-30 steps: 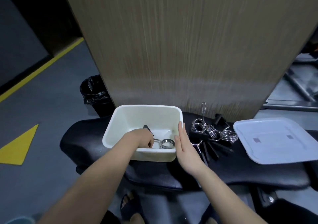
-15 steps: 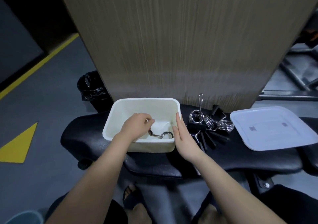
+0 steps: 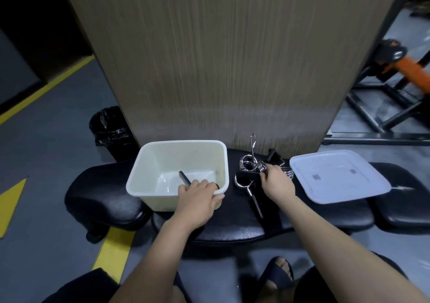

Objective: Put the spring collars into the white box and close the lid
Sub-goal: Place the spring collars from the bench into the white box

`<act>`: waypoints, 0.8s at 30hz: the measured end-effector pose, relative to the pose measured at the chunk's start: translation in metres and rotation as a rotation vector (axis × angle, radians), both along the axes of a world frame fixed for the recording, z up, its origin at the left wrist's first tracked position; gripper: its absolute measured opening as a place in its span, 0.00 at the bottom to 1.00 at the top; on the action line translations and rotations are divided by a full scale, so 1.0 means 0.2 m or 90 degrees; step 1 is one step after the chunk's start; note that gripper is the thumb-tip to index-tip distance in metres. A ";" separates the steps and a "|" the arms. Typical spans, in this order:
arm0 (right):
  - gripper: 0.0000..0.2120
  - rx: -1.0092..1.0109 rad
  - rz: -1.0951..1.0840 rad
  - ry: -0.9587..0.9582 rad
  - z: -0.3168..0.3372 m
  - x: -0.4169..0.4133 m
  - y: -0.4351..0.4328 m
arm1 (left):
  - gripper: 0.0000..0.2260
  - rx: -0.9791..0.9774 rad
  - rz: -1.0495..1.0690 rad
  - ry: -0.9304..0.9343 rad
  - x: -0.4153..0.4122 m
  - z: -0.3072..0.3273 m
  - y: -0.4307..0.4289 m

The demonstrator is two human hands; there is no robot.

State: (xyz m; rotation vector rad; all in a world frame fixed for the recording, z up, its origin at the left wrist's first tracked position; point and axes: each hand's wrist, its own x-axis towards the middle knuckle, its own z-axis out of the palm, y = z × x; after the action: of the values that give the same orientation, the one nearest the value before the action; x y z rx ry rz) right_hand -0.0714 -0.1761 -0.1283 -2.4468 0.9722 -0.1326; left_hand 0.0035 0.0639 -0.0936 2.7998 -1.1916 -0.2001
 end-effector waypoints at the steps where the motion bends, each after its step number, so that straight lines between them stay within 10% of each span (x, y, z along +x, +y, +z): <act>1: 0.14 -0.011 0.016 0.022 0.00 0.02 -0.01 | 0.18 0.004 -0.002 -0.001 0.00 -0.01 0.00; 17: 0.23 -0.126 0.031 0.061 0.07 -0.08 -0.16 | 0.17 0.005 0.000 0.003 0.00 0.00 -0.01; 24: 0.05 0.025 0.027 0.025 0.03 0.02 -0.10 | 0.18 0.011 0.001 0.035 0.00 0.03 0.00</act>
State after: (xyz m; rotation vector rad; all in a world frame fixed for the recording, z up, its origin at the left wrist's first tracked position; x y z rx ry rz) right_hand -0.0669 -0.1964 -0.1222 -2.4413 0.9301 -0.0509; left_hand 0.0025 0.0630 -0.0872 2.7907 -1.1817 -0.2877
